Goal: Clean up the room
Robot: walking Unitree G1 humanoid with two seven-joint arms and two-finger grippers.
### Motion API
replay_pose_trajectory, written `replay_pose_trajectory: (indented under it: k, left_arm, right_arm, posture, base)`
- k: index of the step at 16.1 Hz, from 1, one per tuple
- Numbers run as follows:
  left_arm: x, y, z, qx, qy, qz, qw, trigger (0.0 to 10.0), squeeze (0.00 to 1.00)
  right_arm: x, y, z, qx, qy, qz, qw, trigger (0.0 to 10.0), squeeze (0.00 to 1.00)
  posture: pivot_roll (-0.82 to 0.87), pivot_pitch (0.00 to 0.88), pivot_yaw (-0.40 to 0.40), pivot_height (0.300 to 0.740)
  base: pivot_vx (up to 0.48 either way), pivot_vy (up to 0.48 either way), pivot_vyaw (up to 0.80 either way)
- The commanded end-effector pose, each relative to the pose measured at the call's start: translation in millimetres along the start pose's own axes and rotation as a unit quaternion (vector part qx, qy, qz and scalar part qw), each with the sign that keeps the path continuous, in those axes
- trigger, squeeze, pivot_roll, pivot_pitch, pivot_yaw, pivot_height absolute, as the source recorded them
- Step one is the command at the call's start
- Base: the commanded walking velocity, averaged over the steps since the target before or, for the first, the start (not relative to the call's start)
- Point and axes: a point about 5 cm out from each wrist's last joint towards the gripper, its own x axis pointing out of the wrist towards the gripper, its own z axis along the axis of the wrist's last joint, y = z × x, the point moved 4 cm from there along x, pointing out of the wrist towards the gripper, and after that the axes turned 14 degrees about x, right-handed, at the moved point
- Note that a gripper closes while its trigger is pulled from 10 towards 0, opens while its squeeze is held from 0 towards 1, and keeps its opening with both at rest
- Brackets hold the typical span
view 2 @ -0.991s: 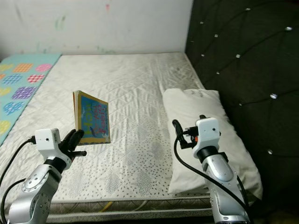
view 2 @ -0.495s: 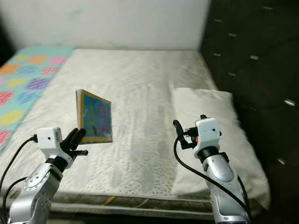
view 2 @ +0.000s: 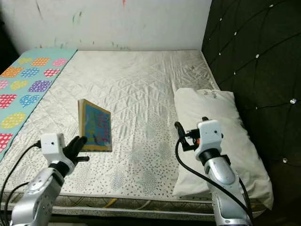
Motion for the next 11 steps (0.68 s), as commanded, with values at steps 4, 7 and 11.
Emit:
replay_pose_trajectory:
  k: [4, 7, 11]
  left_arm:
    - [5.2, -1.8, 18.7, 0.000, -0.031, -0.017, 0.999, 10.0, 0.00]
    - [4.9, -2.3, 19.2, -0.004, -0.033, -0.016, 0.999, 10.0, 0.00]
    - [4.9, 0.0, 20.7, -0.002, -0.038, -0.006, 0.999, 10.0, 0.00]
  right_arm:
    - [0.3, -0.1, 5.1, 0.010, -0.006, -0.002, 1.000, 10.0, 0.00]
    - [-1.1, 1.7, 4.5, 0.018, -0.005, 0.002, 1.000, 10.0, 0.00]
    - [-0.1, 1.7, 4.7, 0.017, -0.004, 0.003, 1.000, 10.0, 0.00]
  posture:
    - [-0.21, 0.000, 0.025, 0.740]
    - [-0.21, 0.000, 0.024, 0.735]
    - [-0.21, 0.000, 0.026, 0.720]
  base:
    - [0.000, 0.000, 0.00]
    - [0.000, 0.000, 0.00]
    - [0.000, 0.000, 0.00]
